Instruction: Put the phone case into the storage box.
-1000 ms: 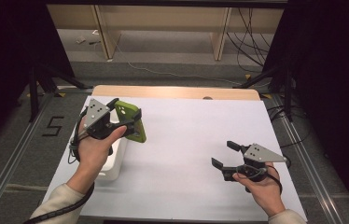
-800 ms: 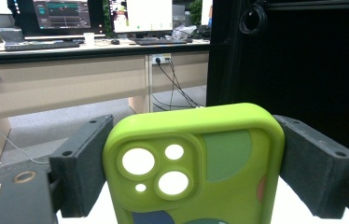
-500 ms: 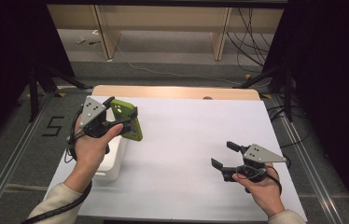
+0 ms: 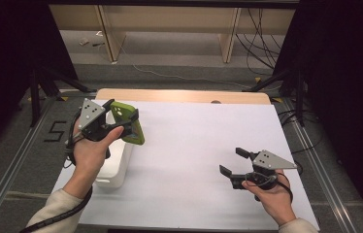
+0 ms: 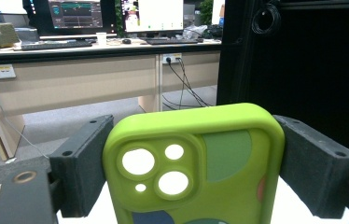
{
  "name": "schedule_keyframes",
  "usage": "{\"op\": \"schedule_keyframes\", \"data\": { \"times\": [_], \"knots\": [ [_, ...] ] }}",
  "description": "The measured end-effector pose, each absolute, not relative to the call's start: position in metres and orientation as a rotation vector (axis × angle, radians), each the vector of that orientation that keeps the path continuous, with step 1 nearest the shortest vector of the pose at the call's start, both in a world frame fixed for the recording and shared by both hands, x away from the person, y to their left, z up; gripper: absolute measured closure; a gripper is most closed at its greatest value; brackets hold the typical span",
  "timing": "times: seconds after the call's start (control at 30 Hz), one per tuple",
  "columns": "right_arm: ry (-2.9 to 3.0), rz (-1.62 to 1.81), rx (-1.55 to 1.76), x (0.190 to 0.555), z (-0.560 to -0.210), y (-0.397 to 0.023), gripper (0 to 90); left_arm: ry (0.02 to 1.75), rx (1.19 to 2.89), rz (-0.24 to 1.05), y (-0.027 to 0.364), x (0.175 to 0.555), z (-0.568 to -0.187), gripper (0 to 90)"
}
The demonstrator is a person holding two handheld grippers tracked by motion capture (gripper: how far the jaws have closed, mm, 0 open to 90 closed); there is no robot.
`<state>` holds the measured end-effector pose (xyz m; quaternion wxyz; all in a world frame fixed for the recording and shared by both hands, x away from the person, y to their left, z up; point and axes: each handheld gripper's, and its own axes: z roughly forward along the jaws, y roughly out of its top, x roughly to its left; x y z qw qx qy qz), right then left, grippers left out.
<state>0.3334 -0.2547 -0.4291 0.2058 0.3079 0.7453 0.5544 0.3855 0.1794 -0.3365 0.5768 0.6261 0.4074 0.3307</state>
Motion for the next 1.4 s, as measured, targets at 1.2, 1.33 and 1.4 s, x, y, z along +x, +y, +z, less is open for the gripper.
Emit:
{"op": "schedule_keyframes", "data": {
  "times": [1.2,1.33,1.4],
  "knots": [
    [2.083,1.539,0.86,0.333,-0.431,-0.254,15.5,0.982,1.445,0.806,0.195,0.39,-0.333,16.1],
    [2.083,1.538,0.86,0.333,-0.431,-0.254,15.5,0.987,1.443,0.812,0.197,0.39,-0.332,16.1],
    [2.083,1.537,0.861,0.333,-0.431,-0.254,15.5,0.99,1.442,0.814,0.198,0.391,-0.332,16.1]
  ]
}}
